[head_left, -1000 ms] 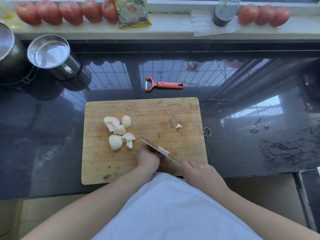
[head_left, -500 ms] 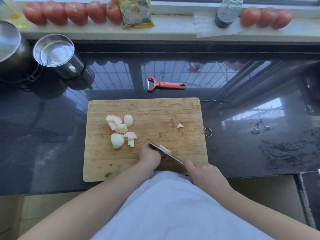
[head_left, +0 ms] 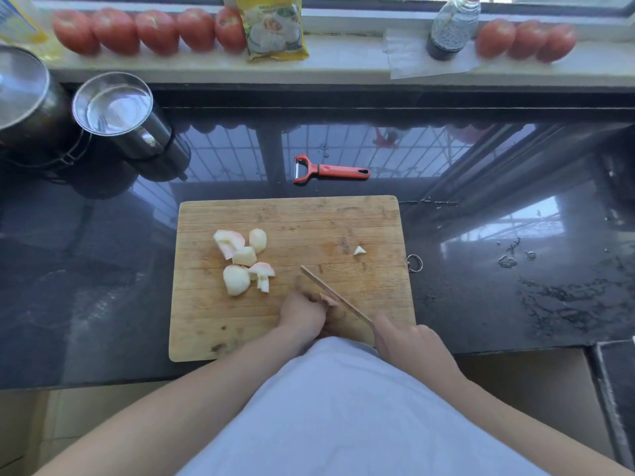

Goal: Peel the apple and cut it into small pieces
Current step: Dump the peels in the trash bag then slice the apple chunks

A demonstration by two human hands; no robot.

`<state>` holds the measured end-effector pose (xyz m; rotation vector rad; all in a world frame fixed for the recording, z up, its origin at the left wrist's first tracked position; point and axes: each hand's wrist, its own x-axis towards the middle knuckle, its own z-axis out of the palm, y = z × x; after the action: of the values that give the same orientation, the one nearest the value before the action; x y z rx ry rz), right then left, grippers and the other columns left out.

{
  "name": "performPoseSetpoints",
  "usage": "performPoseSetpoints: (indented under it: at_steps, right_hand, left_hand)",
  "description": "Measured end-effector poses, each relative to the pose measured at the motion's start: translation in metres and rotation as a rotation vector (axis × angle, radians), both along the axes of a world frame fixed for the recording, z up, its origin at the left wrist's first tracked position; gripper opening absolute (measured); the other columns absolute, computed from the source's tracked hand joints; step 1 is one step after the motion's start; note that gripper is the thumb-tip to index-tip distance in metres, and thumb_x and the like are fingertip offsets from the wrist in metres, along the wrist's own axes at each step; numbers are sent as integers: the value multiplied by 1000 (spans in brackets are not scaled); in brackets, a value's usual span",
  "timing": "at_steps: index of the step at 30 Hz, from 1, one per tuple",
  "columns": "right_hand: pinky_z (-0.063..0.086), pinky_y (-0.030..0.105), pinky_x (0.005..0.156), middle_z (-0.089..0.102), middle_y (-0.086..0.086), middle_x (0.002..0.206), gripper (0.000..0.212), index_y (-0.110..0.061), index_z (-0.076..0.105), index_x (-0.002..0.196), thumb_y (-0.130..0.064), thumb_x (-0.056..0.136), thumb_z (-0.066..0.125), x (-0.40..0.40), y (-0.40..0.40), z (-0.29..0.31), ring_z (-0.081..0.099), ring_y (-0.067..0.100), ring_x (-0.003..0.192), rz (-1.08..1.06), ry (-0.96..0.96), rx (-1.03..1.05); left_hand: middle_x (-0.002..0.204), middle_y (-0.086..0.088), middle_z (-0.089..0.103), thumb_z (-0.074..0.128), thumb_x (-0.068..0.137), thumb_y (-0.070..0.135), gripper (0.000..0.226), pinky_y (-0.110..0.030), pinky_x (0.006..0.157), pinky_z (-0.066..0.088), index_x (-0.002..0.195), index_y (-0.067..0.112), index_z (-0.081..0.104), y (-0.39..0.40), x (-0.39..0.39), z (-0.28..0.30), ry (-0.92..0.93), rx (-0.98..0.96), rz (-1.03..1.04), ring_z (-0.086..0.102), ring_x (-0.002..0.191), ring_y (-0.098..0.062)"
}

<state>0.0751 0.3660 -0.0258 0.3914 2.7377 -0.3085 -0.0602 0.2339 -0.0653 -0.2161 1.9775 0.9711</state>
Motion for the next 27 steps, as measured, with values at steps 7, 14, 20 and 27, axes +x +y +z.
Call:
performPoseSetpoints:
  at_steps: [7, 14, 20, 27]
  right_hand:
    - [10, 22, 36, 22, -6, 47, 53, -23, 32, 72, -15, 50, 80, 6, 3, 1, 12, 25, 37, 140, 22, 32]
    - [3, 20, 42, 31, -8, 52, 47, -23, 32, 77, -21, 64, 77, 27, 14, -2, 15, 21, 36, 113, -72, 10]
    - [30, 35, 50, 67, 4, 90, 11, -23, 27, 95, -18, 94, 37, -33, -14, -25, 64, 37, 77, 80, -109, -34]
    - [34, 35, 39, 51, 4, 54, 16, -22, 33, 80, -19, 86, 48, 8, 1, -20, 46, 39, 42, -49, 55, -37]
  left_hand:
    - [76, 7, 61, 58, 101, 22, 17, -5, 46, 37, 88, 19, 67, -1, -2, -3, 27, -36, -14, 58, 69, -13]
    - [78, 4, 68, 60, 97, 18, 17, -22, 55, 41, 93, 15, 77, 0, -2, -3, 14, -78, -74, 63, 76, -17]
    - [98, -5, 73, 61, 95, 15, 9, -27, 75, 44, 90, 14, 69, -1, -1, -1, 12, -70, -44, 66, 96, -28]
    - [70, 0, 59, 58, 100, 5, 26, -10, 38, 39, 75, 12, 59, -2, 1, 3, 13, -42, -47, 56, 39, 6]
